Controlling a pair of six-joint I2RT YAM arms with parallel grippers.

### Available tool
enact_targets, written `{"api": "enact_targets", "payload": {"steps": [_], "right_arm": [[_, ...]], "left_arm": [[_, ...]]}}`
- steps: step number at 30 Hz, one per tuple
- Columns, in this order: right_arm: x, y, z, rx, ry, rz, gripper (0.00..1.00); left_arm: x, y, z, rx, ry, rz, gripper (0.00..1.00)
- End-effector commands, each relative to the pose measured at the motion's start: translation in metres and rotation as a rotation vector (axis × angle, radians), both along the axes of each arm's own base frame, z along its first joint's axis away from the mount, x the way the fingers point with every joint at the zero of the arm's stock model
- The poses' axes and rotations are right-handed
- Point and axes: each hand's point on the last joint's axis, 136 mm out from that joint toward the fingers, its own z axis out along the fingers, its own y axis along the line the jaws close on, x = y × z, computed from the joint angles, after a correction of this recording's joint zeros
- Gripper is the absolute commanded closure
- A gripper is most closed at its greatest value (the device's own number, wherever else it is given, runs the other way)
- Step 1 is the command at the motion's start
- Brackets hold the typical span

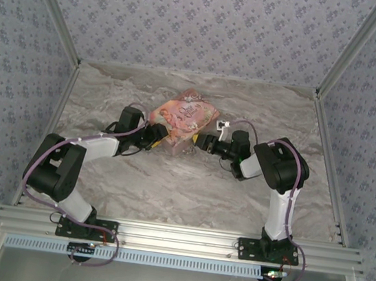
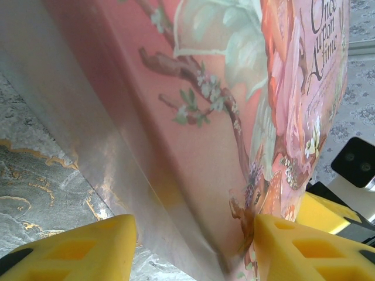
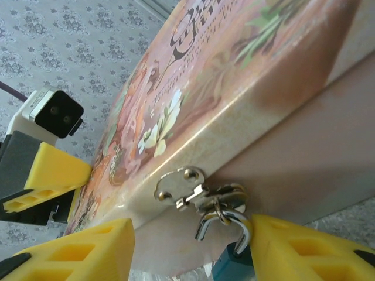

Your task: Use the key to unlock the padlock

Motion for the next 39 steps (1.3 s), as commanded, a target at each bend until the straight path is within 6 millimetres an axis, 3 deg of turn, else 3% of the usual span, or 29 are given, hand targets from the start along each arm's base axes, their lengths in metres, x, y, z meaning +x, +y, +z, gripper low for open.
{"api": "enact_targets", "payload": {"steps": [1,11,27,39], "right_arm": [[-0.009,0.002,0.0,0.008,-0.023,0.035,0.47],[-0.006,0.001,0.006,0.014,-0.034,0.029,0.61],[0.001,-0.006,-0.002,0.002,0.01,-0.021,1.0],[0.016,-0.016,0.004,0.103,0.077,-0.168,1.0]], "left_arm": [[-0.008,0.011,-0.02,0.056,0.052,0.014,0.46],[-0.009,0.011,-0.019,0.055,0.051,0.013,0.46],[-0.009,0.012,-0.017,0.056,0.05,0.016,0.46],[-0.021,0.011,-0.017,0.048,0.052,0.012,0.46]]}}
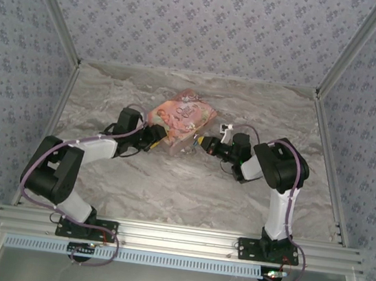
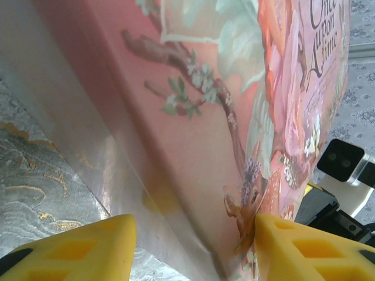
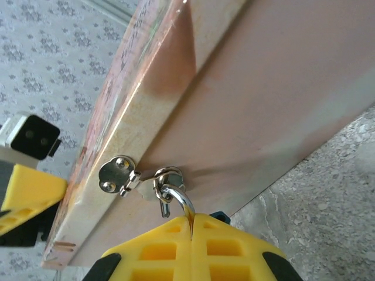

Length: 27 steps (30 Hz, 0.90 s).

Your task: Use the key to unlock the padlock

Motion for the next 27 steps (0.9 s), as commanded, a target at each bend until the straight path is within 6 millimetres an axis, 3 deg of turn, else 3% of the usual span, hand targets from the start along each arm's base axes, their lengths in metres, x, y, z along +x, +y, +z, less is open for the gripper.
{"api": "enact_targets", "payload": {"steps": [1,12,27], "right_arm": [[0.013,-0.003,0.017,0.079,-0.032,-0.081,1.0],[0.03,-0.003,0.032,0.166,0.003,-0.145,1.0],[0.046,-0.018,0.031,0.182,0.035,-0.21,1.0]], "left_arm": [[-0.017,0.007,-0.017,0.045,0.056,0.001,0.46],[-0.018,0.006,-0.027,0.052,0.074,-0.012,0.46],[-0.018,0.014,-0.03,0.055,0.079,0.003,0.45]]}}
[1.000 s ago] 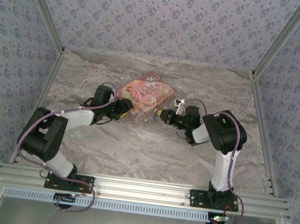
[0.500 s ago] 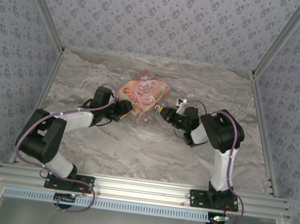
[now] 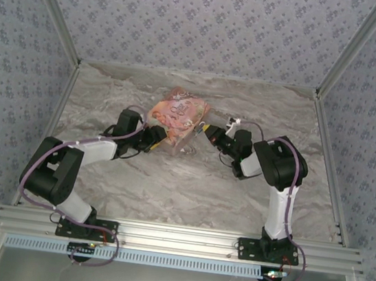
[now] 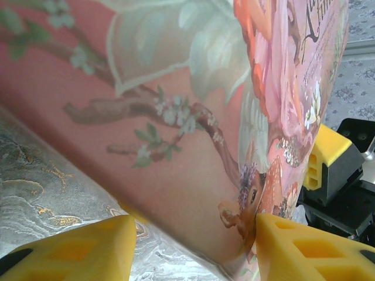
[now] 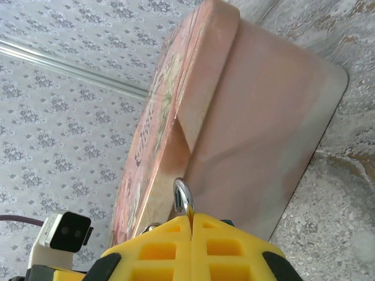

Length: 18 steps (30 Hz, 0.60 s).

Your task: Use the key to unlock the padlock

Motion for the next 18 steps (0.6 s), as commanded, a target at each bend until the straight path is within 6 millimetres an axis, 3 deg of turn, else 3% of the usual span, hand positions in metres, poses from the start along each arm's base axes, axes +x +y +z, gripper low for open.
{"api": "enact_targets", "payload": {"steps": [1,9,15,18], "right_arm": [[0.005,-0.005,0.004,0.003,-0.017,-0.025,1.0],[-0.014,-0.019,-0.003,-0.082,-0.006,-0.022,1.0],[-0.037,-0.018,0.004,-0.194,-0.019,0.063,1.0],[-0.058,-0.014,0.004,-0.288,-0.015,0.14,1.0]], "left_arm": [[-0.015,0.014,-0.028,0.061,0.085,0.006,0.45],[-0.003,0.021,-0.013,0.045,0.043,0.016,0.43],[0.003,0.021,0.022,0.043,-0.063,0.004,0.37],[0.004,0.029,0.046,0.073,-0.131,0.017,0.33]]}}
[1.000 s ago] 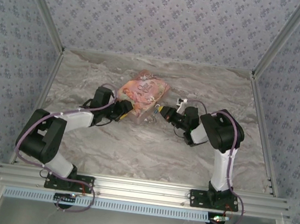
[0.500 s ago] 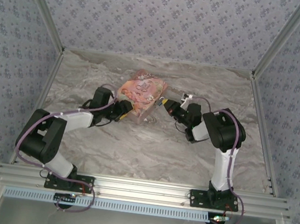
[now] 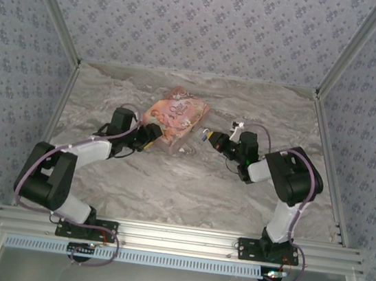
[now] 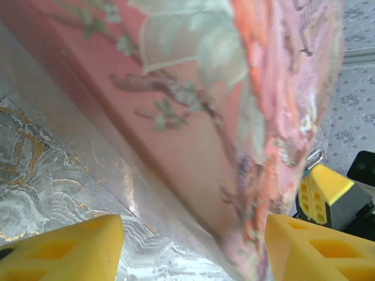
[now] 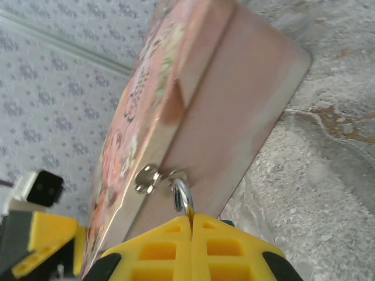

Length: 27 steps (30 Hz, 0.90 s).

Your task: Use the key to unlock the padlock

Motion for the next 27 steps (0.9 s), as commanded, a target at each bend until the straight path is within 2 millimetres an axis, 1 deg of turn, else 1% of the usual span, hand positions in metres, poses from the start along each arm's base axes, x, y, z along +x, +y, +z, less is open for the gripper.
{"api": "enact_targets", "payload": {"steps": [1,5,7,10,13,16,19,23,25,27], "right_arm": [[-0.029,0.004,-0.003,-0.147,-0.001,0.114,1.0],[-0.06,0.007,-0.01,-0.31,0.044,0.197,1.0],[-0.074,0.008,-0.014,-0.404,0.077,0.245,1.0],[-0.096,0.012,-0.023,-0.555,0.14,0.323,1.0],[-0.11,0.016,-0.029,-0.674,0.174,0.369,1.0],[-0.113,0.022,-0.033,-0.724,0.199,0.386,1.0],[-0.112,0.03,-0.04,-0.728,0.224,0.394,1.0],[-0.112,0.04,-0.054,-0.733,0.274,0.417,1.0],[-0.112,0.045,-0.058,-0.73,0.279,0.432,1.0],[-0.111,0.049,-0.057,-0.718,0.266,0.437,0.9]], "left_arm": [[0.005,0.013,0.038,0.049,-0.117,0.013,0.32],[0.002,0.031,0.062,0.085,-0.184,0.062,0.25],[0.0,0.04,0.069,0.095,-0.201,0.084,0.23],[-0.004,0.051,0.076,0.11,-0.209,0.106,0.22],[-0.008,0.06,0.079,0.123,-0.21,0.119,0.21],[-0.01,0.065,0.079,0.129,-0.207,0.127,0.21],[-0.012,0.068,0.079,0.127,-0.201,0.131,0.21],[-0.014,0.07,0.078,0.129,-0.196,0.133,0.21],[-0.014,0.072,0.079,0.131,-0.198,0.135,0.21],[-0.014,0.074,0.08,0.13,-0.202,0.137,0.21]]}}
